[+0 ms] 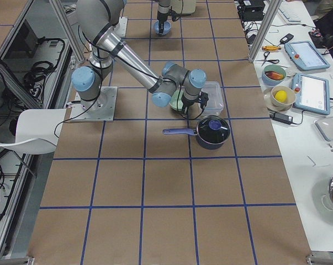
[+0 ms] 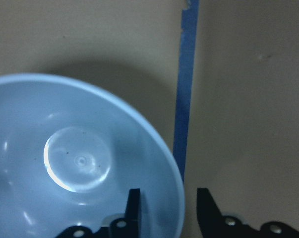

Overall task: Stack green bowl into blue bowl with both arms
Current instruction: 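Slide blue bowl to table center with left gripper while right grips green bowl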

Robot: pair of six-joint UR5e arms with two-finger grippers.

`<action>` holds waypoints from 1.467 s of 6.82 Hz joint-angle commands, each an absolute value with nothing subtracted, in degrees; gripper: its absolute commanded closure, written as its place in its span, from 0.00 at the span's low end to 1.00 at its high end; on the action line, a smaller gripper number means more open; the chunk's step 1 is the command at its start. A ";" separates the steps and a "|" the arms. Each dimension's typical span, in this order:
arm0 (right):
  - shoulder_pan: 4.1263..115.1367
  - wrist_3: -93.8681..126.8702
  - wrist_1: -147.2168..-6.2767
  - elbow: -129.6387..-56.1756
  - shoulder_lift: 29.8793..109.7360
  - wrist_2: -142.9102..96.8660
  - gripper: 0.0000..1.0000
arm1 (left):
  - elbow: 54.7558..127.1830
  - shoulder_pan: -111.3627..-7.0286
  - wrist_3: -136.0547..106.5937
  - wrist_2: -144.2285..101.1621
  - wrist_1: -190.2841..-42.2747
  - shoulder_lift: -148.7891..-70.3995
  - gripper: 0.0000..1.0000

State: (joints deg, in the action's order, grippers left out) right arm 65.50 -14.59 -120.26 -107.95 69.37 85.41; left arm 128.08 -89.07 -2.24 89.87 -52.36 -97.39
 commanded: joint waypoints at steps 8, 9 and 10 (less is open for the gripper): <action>65.74 -19.24 -96.59 -98.08 78.93 79.39 1.00 | 90.30 -114.42 -30.50 87.01 -58.36 -116.95 1.00; 66.00 -19.33 -96.59 -98.26 78.58 78.76 1.00 | 88.18 -114.87 -30.15 87.45 -58.01 -119.68 1.00; 66.27 -19.25 -96.68 -98.35 78.23 76.92 1.00 | 87.63 -114.87 -29.45 89.80 -57.75 -121.45 1.00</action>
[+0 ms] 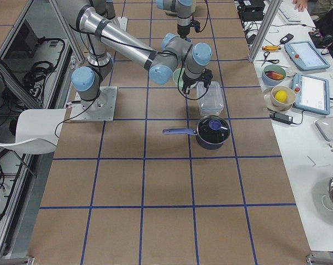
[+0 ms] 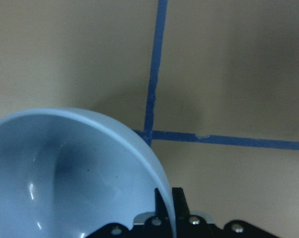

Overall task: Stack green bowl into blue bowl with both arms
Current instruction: 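Slide blue bowl to table center with left gripper while right grips green bowl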

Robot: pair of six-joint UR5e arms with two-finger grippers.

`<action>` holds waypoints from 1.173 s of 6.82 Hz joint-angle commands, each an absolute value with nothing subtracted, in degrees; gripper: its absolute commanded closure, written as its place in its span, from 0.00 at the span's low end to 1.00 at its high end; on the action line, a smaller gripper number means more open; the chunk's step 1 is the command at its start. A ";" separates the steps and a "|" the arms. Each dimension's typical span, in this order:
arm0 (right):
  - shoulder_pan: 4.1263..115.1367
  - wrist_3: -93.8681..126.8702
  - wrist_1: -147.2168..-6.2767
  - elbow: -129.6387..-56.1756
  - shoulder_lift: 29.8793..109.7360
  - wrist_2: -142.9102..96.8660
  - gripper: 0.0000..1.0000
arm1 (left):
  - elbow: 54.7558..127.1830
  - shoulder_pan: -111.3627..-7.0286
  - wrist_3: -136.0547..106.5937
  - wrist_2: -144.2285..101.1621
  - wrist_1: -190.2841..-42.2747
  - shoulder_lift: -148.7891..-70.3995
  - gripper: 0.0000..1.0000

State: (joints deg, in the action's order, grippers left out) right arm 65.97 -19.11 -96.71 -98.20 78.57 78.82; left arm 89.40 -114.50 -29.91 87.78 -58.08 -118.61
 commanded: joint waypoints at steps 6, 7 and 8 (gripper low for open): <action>66.88 -19.25 -96.94 -98.09 77.87 76.99 1.00 | 84.73 -107.11 -17.59 90.88 -75.15 -110.79 0.00; 71.41 -16.20 -98.25 -97.74 77.87 77.17 1.00 | 85.34 -101.66 -10.10 90.88 -78.02 -106.31 0.00; 76.24 -7.30 -102.61 -97.73 77.87 76.99 1.00 | 85.69 -97.34 -1.67 91.58 -82.31 -102.00 0.00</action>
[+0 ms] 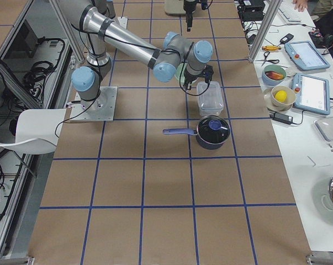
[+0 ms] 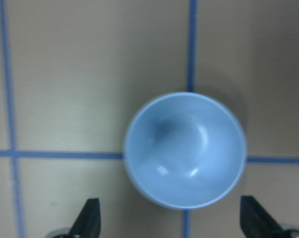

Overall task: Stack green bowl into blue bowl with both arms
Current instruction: 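Release blue bowl and raise left gripper while right gripper lifts green bowl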

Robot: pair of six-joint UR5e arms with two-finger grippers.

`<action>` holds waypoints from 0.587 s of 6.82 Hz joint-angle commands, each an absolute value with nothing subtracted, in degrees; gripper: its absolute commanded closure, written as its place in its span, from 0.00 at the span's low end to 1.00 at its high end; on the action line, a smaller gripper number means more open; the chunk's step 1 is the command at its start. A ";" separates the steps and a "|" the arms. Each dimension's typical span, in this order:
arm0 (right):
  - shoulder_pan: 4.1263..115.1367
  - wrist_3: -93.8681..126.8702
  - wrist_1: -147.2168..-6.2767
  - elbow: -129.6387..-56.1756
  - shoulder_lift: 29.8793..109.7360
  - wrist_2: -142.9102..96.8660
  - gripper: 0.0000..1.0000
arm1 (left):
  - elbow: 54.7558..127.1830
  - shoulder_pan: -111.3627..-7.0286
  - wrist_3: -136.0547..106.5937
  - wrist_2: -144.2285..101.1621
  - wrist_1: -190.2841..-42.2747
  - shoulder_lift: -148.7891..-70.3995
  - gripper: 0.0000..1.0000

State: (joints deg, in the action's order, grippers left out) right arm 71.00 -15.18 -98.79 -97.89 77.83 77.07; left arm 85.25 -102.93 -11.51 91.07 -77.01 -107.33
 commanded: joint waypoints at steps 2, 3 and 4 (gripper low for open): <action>86.96 3.11 -110.00 -97.73 77.61 77.78 1.00 | 85.87 -86.44 14.46 87.66 -88.85 -93.12 0.00; 91.54 8.12 -113.08 -97.82 77.26 77.87 1.00 | 85.52 -86.74 13.89 87.45 -88.77 -90.38 0.00; 95.67 10.70 -113.29 -97.91 76.65 77.78 1.00 | 86.04 -86.92 13.80 86.76 -88.51 -89.74 0.00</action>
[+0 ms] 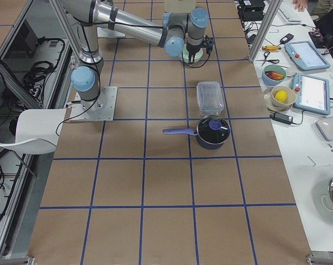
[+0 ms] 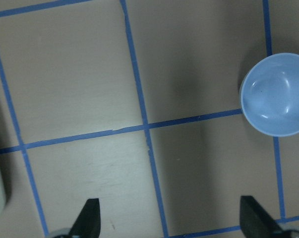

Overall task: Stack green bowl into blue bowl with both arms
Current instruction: 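Carry the green bowl with the right gripper and lower it into the blue bowl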

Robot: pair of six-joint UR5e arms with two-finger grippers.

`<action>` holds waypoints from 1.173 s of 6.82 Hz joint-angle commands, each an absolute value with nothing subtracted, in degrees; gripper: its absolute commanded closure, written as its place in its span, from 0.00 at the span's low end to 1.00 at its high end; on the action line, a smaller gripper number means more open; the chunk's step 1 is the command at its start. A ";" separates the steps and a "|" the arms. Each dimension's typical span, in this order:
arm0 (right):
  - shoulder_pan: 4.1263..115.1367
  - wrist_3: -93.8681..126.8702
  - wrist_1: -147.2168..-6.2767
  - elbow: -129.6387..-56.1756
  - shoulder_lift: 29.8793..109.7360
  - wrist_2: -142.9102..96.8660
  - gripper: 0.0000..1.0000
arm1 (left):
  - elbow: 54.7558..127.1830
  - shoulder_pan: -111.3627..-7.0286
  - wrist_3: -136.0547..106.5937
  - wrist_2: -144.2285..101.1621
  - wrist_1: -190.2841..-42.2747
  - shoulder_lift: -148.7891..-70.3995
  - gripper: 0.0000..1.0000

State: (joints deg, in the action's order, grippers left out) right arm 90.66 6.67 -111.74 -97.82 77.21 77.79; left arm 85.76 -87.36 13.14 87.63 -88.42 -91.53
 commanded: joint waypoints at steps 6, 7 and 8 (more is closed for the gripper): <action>101.07 16.26 -124.63 -98.26 67.94 77.96 1.00 | 85.96 -86.57 1.59 87.71 -88.95 -90.97 0.00; 101.77 18.09 -124.45 -98.26 67.24 77.96 1.00 | 86.04 -86.49 1.58 87.63 -88.95 -90.53 0.00; 103.17 18.37 -124.54 -98.26 66.98 78.13 1.00 | 86.13 -86.57 1.58 87.63 -88.77 -90.70 0.00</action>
State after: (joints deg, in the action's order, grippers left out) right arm 101.90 17.60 -124.50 -98.25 67.47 78.00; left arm 86.04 -86.56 1.93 87.64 -88.91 -90.71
